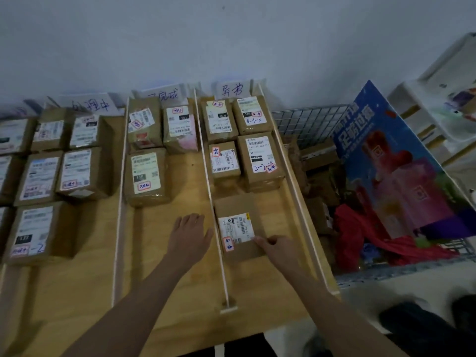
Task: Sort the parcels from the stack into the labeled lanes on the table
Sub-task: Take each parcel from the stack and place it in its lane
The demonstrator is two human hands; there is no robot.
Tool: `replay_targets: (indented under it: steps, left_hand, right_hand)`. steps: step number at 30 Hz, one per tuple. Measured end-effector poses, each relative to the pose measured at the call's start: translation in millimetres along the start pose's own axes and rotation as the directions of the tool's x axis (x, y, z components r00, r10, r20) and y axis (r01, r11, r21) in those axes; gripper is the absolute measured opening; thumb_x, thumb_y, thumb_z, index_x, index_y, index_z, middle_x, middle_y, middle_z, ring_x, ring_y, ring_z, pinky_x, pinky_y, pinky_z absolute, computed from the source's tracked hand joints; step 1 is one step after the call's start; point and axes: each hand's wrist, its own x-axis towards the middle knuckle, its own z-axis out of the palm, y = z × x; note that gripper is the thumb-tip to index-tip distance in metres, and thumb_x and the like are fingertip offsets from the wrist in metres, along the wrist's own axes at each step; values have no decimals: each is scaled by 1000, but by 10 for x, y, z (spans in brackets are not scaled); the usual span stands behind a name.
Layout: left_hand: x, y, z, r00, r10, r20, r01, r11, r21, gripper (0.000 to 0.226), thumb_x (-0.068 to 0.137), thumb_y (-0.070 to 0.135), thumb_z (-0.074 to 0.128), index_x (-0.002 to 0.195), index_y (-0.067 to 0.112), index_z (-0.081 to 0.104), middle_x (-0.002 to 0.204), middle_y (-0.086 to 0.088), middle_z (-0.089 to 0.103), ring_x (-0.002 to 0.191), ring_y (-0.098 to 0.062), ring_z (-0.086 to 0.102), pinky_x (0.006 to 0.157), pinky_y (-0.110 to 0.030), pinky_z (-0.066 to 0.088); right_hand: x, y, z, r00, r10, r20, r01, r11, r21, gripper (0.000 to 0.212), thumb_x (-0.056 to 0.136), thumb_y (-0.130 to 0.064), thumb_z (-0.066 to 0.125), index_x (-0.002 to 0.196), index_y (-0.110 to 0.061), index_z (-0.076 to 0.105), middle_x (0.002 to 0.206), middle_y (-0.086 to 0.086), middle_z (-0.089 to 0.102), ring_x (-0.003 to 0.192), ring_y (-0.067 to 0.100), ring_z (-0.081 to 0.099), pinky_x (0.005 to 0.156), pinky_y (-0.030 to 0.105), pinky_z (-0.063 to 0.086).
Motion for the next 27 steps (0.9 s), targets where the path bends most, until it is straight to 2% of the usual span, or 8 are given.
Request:
replay_targets:
  steps: [2, 8, 17, 22, 27]
  left_hand:
    - [6, 13, 27, 999, -18, 31, 18, 1000, -21, 53, 102, 43, 36, 146, 14, 42, 148, -4, 45, 137, -22, 40, 118, -39, 20]
    - [61, 53, 47, 997, -56, 57, 58, 997, -46, 51, 104, 42, 34, 146, 15, 41, 148, -3, 46, 138, -20, 39, 118, -39, 22]
    - [220, 71, 22, 993, -88, 80, 93, 994, -60, 50, 104, 40, 33, 148, 17, 38, 149, -2, 45, 138, -20, 39, 120, -40, 21]
    - [283, 47, -25, 992, -103, 73, 108, 993, -57, 51, 104, 39, 35, 149, 16, 36, 150, -3, 44, 139, -20, 39, 120, -40, 22]
    - [293, 16, -98, 990, -125, 62, 127, 991, -43, 52, 104, 39, 34, 151, 16, 34, 151, -2, 42, 140, -19, 36, 122, -38, 18]
  right_hand:
    - [51, -12, 19, 1000, -19, 8, 19, 1000, 18, 45, 84, -53, 70, 61, -17, 59, 57, -5, 55, 58, 9, 53, 48, 20, 32]
    - [183, -78, 20, 997, -64, 47, 63, 998, 17, 43, 83, -56, 70, 75, -14, 65, 67, -4, 61, 63, 8, 56, 46, 15, 31]
    - [326, -196, 41, 993, -28, 118, 24, 999, 31, 52, 82, -57, 70, 88, -5, 69, 85, 6, 71, 83, 20, 67, 67, 33, 52]
    - [429, -284, 34, 990, -19, 140, 13, 999, 41, 52, 83, -55, 69, 90, -4, 67, 90, 8, 70, 85, 22, 67, 72, 37, 54]
    - [543, -398, 2, 989, -20, 146, 16, 1000, 26, 54, 84, -55, 69, 92, -2, 67, 92, 8, 69, 85, 21, 65, 70, 35, 53]
